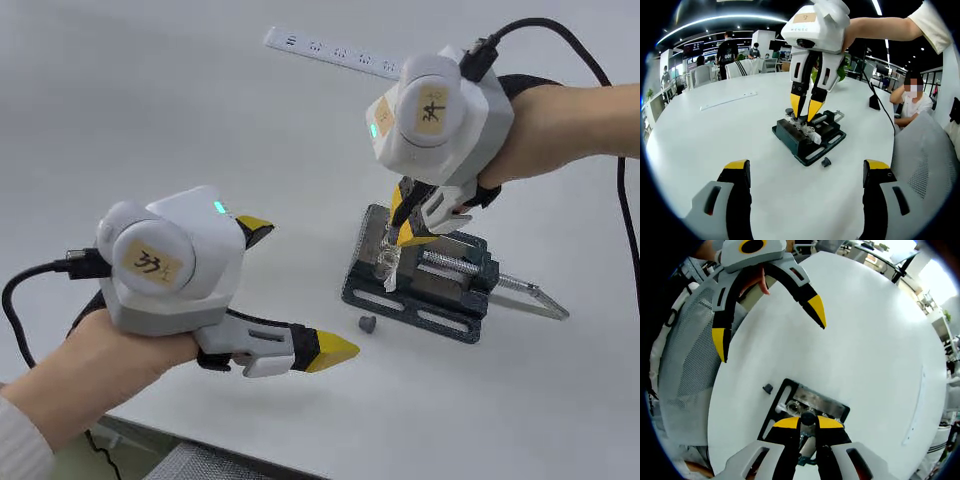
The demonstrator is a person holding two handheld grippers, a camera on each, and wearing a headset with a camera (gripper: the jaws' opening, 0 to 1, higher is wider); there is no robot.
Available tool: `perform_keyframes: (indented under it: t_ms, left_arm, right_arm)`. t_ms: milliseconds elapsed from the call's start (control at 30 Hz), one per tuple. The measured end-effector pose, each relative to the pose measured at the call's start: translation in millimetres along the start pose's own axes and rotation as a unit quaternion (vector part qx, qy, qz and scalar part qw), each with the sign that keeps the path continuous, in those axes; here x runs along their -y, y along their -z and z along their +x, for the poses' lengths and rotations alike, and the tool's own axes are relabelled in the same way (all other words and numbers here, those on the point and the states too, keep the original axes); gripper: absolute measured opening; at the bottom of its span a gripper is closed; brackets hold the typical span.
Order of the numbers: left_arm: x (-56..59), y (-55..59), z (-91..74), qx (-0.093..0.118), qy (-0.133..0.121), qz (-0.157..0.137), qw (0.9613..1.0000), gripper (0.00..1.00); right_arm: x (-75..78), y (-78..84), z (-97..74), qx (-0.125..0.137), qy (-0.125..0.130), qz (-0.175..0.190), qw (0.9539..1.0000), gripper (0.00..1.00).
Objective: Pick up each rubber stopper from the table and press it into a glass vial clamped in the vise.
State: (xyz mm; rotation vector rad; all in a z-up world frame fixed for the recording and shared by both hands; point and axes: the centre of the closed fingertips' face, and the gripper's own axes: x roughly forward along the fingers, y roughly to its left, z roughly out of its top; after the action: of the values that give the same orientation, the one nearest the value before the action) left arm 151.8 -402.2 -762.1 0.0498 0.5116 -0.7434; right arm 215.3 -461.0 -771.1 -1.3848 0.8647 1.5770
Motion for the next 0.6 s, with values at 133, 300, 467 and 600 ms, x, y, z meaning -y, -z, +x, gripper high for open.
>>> perform_keyframes:
  t_ms: [133, 300, 467, 600]
  left_arm:
    - [0.8, -0.5, 1.3, 0.000, 0.002, 0.000, 1.0000, 0.92]
    - [0.8, -1.3, 1.7, 0.001, 0.002, 0.001, 1.0000, 0.92]
    - [0.0, -0.8, 1.2, 0.000, 0.002, 0.001, 1.0000, 0.92]
    - [0.9, -1.0, 1.2, -0.001, 0.003, 0.001, 1.0000, 0.92]
  right_arm:
    - [0.9, -1.0, 0.2, 0.002, 0.000, -0.007, 1.0000, 0.07]
    - [-0.6, -1.7, -0.5, 0.003, -0.003, -0.006, 1.0000, 0.08]
    - [-0.3, -1.4, -0.8, 0.005, -0.004, -0.006, 1.0000, 0.09]
    - [0.4, -2.1, -0.6, 0.007, -0.004, -0.006, 1.0000, 0.11]
